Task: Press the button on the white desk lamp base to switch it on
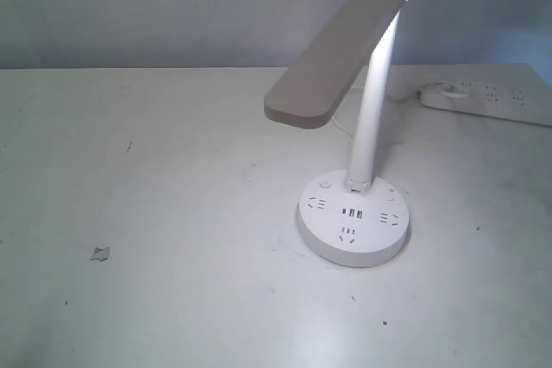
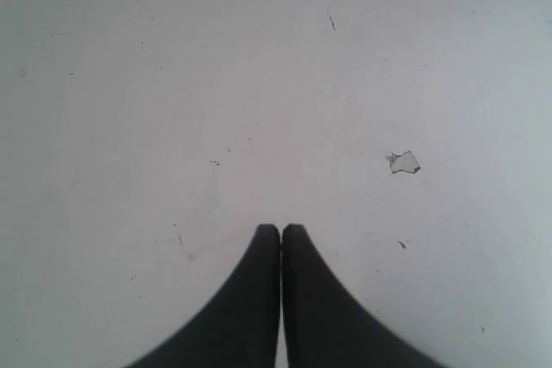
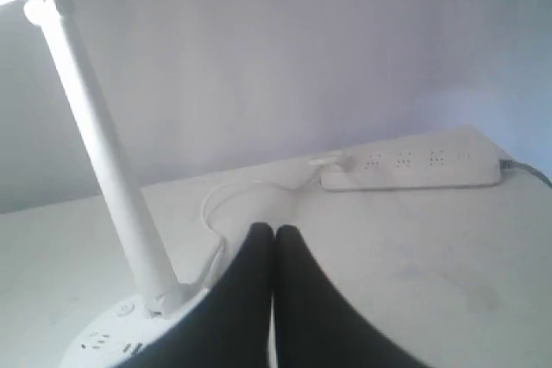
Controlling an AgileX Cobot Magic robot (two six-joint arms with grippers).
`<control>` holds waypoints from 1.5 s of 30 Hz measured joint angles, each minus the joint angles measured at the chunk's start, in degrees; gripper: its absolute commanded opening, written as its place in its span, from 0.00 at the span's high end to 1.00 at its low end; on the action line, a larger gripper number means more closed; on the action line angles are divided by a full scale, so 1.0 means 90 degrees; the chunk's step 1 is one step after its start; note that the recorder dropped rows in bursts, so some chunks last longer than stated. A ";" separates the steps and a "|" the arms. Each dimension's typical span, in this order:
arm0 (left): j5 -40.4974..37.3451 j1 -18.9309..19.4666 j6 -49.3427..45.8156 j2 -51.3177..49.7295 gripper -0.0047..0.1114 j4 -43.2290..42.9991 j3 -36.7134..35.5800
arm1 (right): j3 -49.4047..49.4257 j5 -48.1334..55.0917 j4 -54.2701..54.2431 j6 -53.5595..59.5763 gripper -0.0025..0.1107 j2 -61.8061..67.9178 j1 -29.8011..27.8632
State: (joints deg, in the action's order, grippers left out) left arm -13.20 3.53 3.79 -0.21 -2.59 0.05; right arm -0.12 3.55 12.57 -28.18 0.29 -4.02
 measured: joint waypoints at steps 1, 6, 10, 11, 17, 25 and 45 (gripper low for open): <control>0.0000 0.0000 0.0000 0.0000 0.96 0.0000 0.0000 | 0.0000 0.0176 0.0000 0.0069 0.98 0.0000 0.0000; 0.0000 0.0000 0.0000 0.0000 0.96 0.0000 0.0000 | 0.0000 0.0348 -0.0011 0.0210 0.98 0.0000 0.0000; 0.0000 0.0000 0.0000 0.0000 0.96 0.0000 0.0000 | 0.0000 0.0370 -0.0022 0.0223 0.98 0.0000 0.0000; 0.0000 0.0000 0.0000 0.0000 0.96 0.0000 0.0000 | 0.0000 0.0381 -0.0022 0.0223 0.98 0.0000 0.0000; 0.0000 0.0000 0.0000 0.0000 0.96 0.0000 0.0000 | 0.0000 0.1058 -0.0066 -0.0136 0.98 0.0000 0.0000; 0.0000 0.0000 0.0000 0.0000 0.96 0.0000 0.0000 | 0.0000 0.1524 -0.0161 -0.1488 0.98 0.0000 0.0000; 0.0000 0.0000 0.0000 0.0000 0.96 0.0000 0.0000 | 0.0000 0.1537 -0.0176 -0.1572 0.98 0.0000 0.0000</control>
State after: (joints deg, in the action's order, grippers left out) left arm -13.20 3.53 3.79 -0.21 -2.59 0.05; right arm -0.12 17.38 10.99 -42.33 0.29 -4.02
